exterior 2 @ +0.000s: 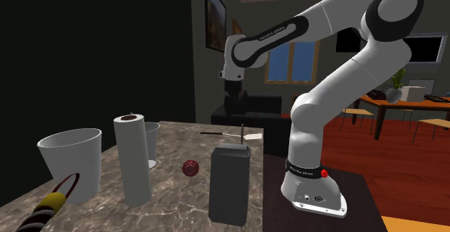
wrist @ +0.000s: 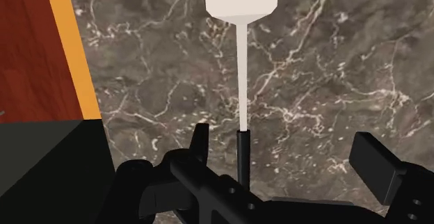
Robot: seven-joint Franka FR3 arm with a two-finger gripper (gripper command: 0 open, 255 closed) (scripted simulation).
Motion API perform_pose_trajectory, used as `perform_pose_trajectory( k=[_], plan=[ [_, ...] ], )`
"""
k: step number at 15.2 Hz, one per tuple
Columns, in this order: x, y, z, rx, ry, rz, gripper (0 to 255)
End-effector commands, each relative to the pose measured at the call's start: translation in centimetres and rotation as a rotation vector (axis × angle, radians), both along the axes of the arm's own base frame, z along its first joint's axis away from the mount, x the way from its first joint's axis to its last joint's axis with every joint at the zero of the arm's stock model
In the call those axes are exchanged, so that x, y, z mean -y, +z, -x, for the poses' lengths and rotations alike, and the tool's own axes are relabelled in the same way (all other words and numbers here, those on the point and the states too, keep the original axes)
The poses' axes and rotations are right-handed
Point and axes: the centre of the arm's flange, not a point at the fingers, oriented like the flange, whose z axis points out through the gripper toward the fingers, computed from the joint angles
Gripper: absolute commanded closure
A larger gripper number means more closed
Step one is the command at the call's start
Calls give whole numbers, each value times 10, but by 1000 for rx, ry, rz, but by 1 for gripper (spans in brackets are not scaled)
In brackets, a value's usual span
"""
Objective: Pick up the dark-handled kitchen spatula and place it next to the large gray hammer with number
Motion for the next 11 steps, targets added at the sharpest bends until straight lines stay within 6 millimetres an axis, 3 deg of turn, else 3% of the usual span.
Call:
perform_pose_trajectory(
  k=[1,3,11],
  plan=[
    [3,-25,-3,19,44,21,0],
    [7,-45,-5,32,75,37,0],
    [6,-85,-7,32,75,37,0]
  ],
)
